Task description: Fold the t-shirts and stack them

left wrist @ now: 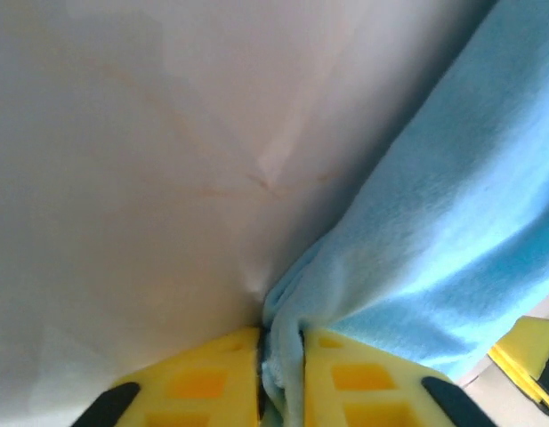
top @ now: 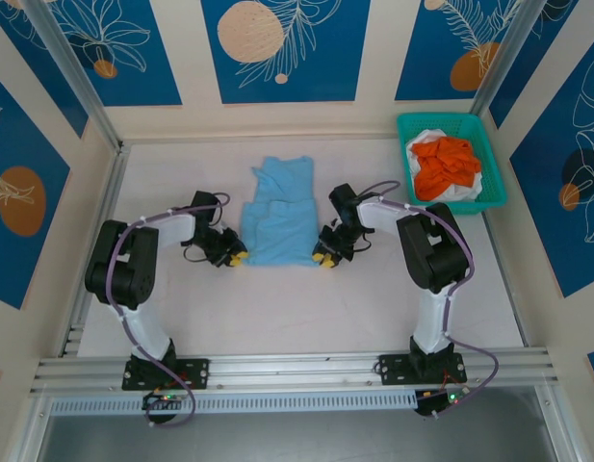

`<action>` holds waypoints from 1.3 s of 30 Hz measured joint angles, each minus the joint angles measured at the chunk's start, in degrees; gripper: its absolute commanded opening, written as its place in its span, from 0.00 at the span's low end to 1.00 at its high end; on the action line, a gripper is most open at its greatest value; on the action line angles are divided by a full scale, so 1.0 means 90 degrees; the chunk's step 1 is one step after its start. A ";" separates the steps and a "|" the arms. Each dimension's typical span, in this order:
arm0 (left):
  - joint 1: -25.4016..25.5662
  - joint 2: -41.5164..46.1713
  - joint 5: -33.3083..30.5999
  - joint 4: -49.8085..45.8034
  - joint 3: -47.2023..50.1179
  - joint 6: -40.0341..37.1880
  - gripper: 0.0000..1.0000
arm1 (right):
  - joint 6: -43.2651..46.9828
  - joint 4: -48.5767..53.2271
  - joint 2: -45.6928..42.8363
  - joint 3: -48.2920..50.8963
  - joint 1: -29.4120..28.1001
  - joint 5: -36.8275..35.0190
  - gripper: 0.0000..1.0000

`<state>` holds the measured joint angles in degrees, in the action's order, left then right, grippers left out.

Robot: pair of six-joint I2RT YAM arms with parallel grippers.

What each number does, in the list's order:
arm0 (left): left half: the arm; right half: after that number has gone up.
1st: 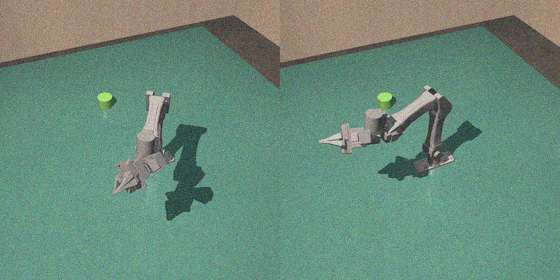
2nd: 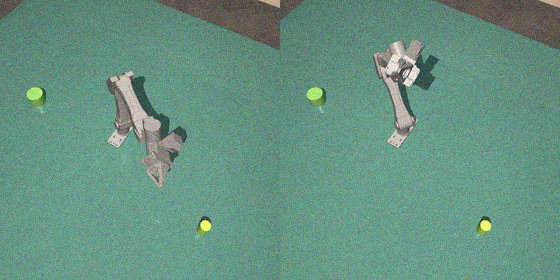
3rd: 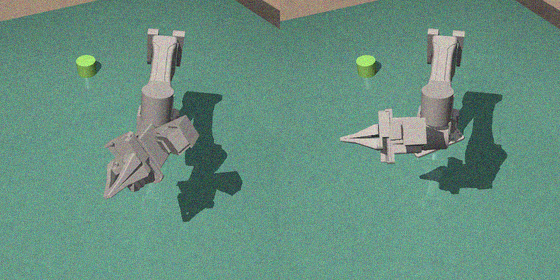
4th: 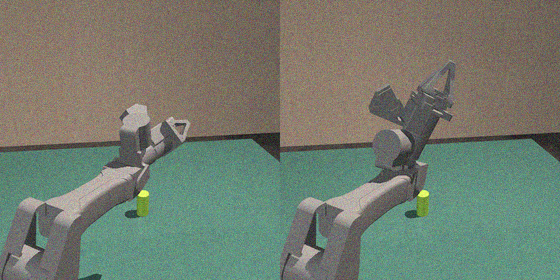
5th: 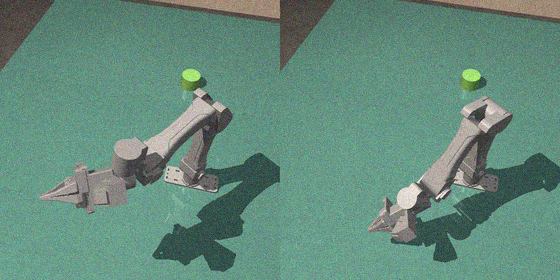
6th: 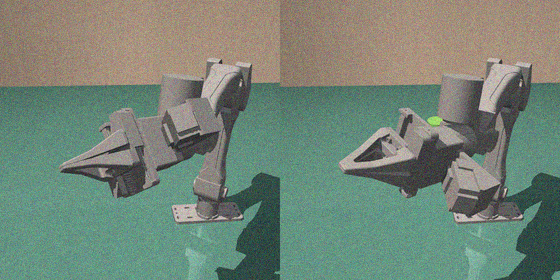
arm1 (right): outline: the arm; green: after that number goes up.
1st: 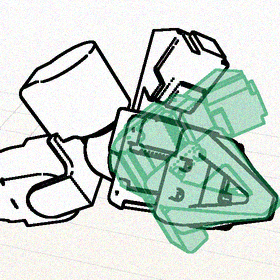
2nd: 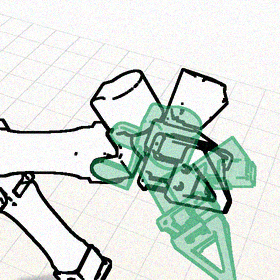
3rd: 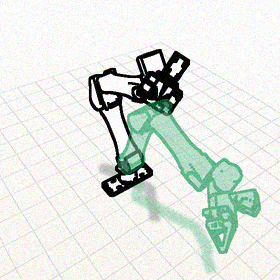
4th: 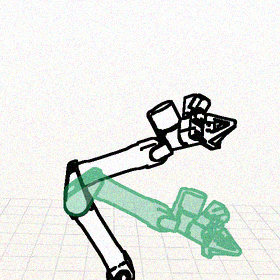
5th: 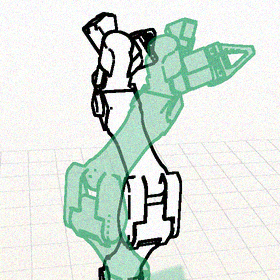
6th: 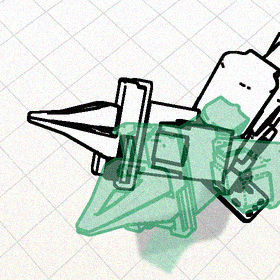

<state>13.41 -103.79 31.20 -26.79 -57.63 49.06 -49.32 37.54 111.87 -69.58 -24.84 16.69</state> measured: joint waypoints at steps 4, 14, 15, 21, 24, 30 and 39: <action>0.0007 -0.0027 -0.0206 -0.0202 -0.0180 -0.0119 0.00 | 0.0126 -0.0022 0.0041 -0.0041 0.0039 -0.0002 0.00; 0.0017 0.0002 -0.1103 -0.0916 -0.0469 -0.1090 0.00 | 0.0379 -0.0046 0.0070 -0.0041 0.0260 0.0061 0.00; 0.0019 0.0019 -0.1146 -0.0959 -0.0466 -0.1180 0.00 | 0.0398 -0.0078 0.0068 -0.0012 0.0267 0.0100 0.00; 0.0027 0.0304 -0.1129 -0.0860 -0.0073 -0.1384 0.17 | 0.0444 -0.0491 -0.0153 0.0401 0.0272 0.0226 0.00; 0.0029 0.0631 -0.1069 -0.0750 0.0374 -0.1277 0.30 | 0.0415 -0.0692 -0.0391 0.0770 0.0180 0.0267 0.00; -0.0012 0.1532 -0.1149 -0.0741 0.1112 -0.0646 0.52 | 0.0170 -0.0940 -0.0872 0.1428 -0.0063 0.0262 0.08; -0.0114 0.1707 -0.1078 -0.1100 0.0401 -0.0636 0.69 | 0.0044 -0.0517 -0.1894 0.1766 -0.0095 -0.0182 0.62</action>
<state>12.38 -88.42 21.50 -36.69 -54.02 43.33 -48.93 32.88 94.83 -53.69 -25.69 15.05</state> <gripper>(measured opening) 0.675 0.596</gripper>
